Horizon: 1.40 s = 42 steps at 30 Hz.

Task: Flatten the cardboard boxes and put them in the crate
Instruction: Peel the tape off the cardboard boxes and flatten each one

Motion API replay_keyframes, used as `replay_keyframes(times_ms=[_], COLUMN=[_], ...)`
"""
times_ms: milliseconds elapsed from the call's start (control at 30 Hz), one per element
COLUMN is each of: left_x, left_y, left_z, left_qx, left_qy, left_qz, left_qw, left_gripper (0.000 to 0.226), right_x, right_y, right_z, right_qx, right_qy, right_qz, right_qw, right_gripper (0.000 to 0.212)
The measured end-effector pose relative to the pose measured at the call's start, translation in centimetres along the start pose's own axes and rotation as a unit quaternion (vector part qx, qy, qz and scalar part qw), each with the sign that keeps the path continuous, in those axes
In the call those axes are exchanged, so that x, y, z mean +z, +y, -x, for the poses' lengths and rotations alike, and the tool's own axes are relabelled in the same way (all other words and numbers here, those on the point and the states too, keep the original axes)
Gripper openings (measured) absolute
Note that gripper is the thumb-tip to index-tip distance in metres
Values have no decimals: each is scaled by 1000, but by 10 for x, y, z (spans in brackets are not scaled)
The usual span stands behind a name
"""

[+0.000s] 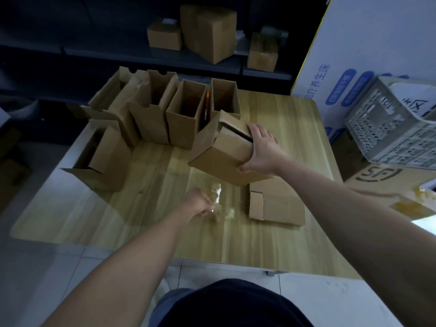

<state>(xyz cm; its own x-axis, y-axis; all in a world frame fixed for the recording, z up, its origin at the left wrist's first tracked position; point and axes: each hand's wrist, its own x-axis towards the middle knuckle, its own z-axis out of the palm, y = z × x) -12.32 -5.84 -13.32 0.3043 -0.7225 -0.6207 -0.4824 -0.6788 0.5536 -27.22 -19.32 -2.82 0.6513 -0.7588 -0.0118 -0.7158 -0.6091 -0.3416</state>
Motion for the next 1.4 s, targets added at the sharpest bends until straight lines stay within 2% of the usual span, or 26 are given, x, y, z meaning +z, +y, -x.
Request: replay_keyframes(times_ms=[33, 100, 133, 200, 233, 267, 333, 400, 467, 533, 667, 800, 933, 1000, 1133, 1233, 1300, 1400], left_x=[-12, -39, -53, -84, -99, -110, -127, -135, -140, -145, -148, -149, -154, -156, -162, -168, -173, -182], left_y=[2, 5, 5, 6, 6, 5, 5, 0, -9, -23, -49, -51, -48, -46, -43, -45, -46, -46], left_z=[2, 0, -2, 3, 9, 15, 24, 27, 23, 18, 13, 10, 7, 8, 8, 6, 6, 9], left_qx=[-7, -18, -24, -26, -8, 23, 84, 97, 74, 36, -11, -27, -37, -49, -60, -56, -40, -21], left_qy=[2, 52, 103, 245, 305, 333, 314, 278, 278, 292, 252, 225, 197, 188, 192, 210, 202, 182], left_qz=[31, 109, 178, 296, 313, 318, 342, 325, 280, 273, 349, 413, 436, 435, 434, 423, 406, 332], left_qw=[1000, 993, 978, 923, 900, 887, 882, 899, 916, 916, 903, 882, 877, 879, 878, 880, 890, 925], left_gripper=[6, 11, 13, 21, 26, 32, 38, 40, 39, 36, 35, 34, 37, 41, 51, 38, 34, 46], right_x=[2, 8, 11, 18, 22, 26, 37, 50, 63, 75, 85, 67, 55, 57, 57, 48, 40, 33], right_y=[-4, -15, -21, -35, -42, -51, -71, -93, -113, -125, -132, -111, -78, -76, -91, -105, -113, -122], right_z=[-2, -8, -12, -19, -23, -28, -37, -46, -54, -60, -69, -81, -80, -80, -81, -83, -84, -85], right_qx=[-1, -8, -12, -21, -25, -30, -41, -51, -59, -73, -110, -28, 76, 94, 76, 46, 14, -21], right_qy=[-1, -5, -7, -11, -13, -17, -30, -43, -57, -81, -132, -131, -168, -162, -139, -66, -22, 14], right_qz=[3, 14, 22, 49, 68, 88, 126, 150, 156, 159, 132, 10, -121, -149, -147, -98, -43, 3], right_qw=[1000, 1000, 1000, 999, 997, 995, 991, 986, 984, 981, 976, 991, 975, 971, 976, 992, 999, 1000], right_gripper=[118, 117, 116, 116, 116, 116, 119, 121, 122, 121, 113, 90, 88, 84, 67, 42, 37, 33])
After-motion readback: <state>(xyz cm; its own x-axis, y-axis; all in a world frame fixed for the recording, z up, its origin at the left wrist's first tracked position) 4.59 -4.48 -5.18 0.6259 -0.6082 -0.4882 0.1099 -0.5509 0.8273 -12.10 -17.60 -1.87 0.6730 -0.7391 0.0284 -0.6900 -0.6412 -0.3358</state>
